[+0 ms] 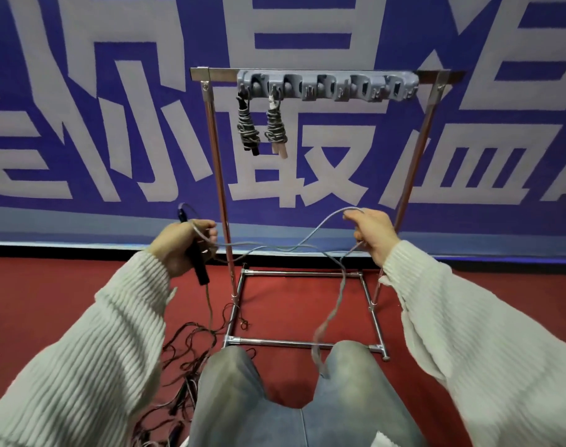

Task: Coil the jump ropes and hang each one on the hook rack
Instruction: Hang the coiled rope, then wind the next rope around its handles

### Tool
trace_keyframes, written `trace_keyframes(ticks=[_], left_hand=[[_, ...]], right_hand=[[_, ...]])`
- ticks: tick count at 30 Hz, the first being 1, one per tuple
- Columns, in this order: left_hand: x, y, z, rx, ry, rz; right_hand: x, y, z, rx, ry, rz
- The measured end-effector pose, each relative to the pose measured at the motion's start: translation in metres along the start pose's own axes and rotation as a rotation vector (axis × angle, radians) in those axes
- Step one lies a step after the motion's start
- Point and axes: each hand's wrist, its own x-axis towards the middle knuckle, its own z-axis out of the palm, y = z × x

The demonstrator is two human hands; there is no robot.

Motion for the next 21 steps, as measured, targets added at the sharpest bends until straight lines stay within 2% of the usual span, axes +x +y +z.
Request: trace_keyframes(ticks=[4, 7, 9, 11, 13, 15, 17, 21], left_hand=[[-0.010, -0.003, 0.033, 0.224, -0.045, 0.087], [-0.017, 0.000, 0.051, 0.246, -0.099, 0.099], [-0.022, 0.004, 0.064, 0.176, -0.140, 0.098], [-0.025, 0.011, 0.079, 0.043, -0.162, 0.135], [-0.030, 0.022, 0.092, -0.121, -0.164, 0.164], [-0.034, 0.033, 0.101, -0.189, -0.180, 0.181], [-0.040, 0.043, 0.107, -0.136, -0.240, 0.182], [-0.051, 0.050, 0.116, 0.237, -0.348, 0.200]], right_hand=[[-0.006, 0.009, 0.013, -0.092, -0.136, 0.081], [-0.035, 0.006, 0.028, -0.510, -0.246, -0.012], [-0.065, 0.004, 0.047, -0.620, -0.293, -0.143], [-0.093, 0.008, 0.069, -0.479, -0.340, -0.214], [-0.109, 0.022, 0.087, -0.371, -0.408, -0.161], [-0.115, 0.036, 0.097, -0.320, -0.471, -0.086], [-0.113, 0.043, 0.102, -0.195, -0.487, -0.020], [-0.102, 0.040, 0.101, -0.114, -0.487, -0.003]])
